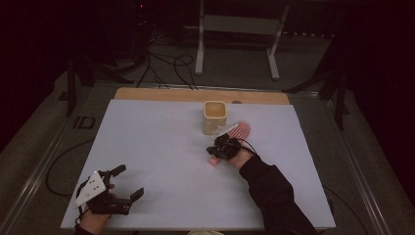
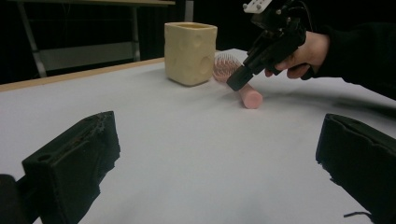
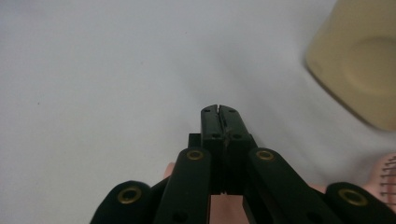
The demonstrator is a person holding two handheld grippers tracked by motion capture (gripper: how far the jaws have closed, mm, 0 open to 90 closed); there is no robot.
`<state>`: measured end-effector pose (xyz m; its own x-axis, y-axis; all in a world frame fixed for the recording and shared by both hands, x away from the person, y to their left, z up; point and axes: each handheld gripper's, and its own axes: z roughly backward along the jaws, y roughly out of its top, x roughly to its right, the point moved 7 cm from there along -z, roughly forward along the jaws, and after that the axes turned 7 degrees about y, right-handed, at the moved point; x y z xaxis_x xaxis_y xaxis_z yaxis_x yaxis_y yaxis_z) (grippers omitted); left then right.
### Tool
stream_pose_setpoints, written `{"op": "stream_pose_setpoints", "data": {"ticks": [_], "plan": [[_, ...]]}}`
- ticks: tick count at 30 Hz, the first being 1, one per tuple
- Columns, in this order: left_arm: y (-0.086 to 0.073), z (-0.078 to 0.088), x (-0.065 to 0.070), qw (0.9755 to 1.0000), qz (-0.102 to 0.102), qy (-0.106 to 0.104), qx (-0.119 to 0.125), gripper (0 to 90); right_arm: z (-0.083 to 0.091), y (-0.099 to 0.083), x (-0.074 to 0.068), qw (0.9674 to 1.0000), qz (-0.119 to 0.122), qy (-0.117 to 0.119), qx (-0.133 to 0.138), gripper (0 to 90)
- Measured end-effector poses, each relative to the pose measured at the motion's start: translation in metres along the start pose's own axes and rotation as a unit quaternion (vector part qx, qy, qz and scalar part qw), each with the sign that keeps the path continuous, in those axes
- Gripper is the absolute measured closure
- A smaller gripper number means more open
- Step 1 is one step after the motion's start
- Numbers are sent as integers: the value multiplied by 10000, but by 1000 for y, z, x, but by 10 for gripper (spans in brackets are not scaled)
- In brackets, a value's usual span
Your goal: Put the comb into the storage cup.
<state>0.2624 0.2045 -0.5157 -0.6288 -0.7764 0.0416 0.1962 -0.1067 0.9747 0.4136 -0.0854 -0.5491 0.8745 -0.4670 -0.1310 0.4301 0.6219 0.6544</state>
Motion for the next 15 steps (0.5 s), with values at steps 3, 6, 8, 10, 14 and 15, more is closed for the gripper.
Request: {"op": "stream_pose_setpoints", "data": {"ticks": [3, 6, 8, 10, 14, 15], "plan": [[0, 0, 0, 10000, 2, 0, -7, 1, -2, -2, 0, 10000, -12, 20, -96, 900], [0, 0, 0, 10000, 5, -6, -12, 1, -5, -4, -1, 9998, -18, 19, -194, 900], [0, 0, 0, 10000, 9, -7, -14, 2, -6, -5, -1, 9997, -34, 21, -256, 900], [0, 0, 0, 10000, 13, -7, -10, 1, -6, -6, 0, 9996, -30, 27, -275, 900], [0, 0, 0, 10000, 18, -12, -7, 2, -6, -5, -1, 9995, -45, 15, -327, 900], [0, 0, 0, 10000, 15, -10, -8, 1, -6, -6, -2, 9993, -24, 20, -366, 900]]}}
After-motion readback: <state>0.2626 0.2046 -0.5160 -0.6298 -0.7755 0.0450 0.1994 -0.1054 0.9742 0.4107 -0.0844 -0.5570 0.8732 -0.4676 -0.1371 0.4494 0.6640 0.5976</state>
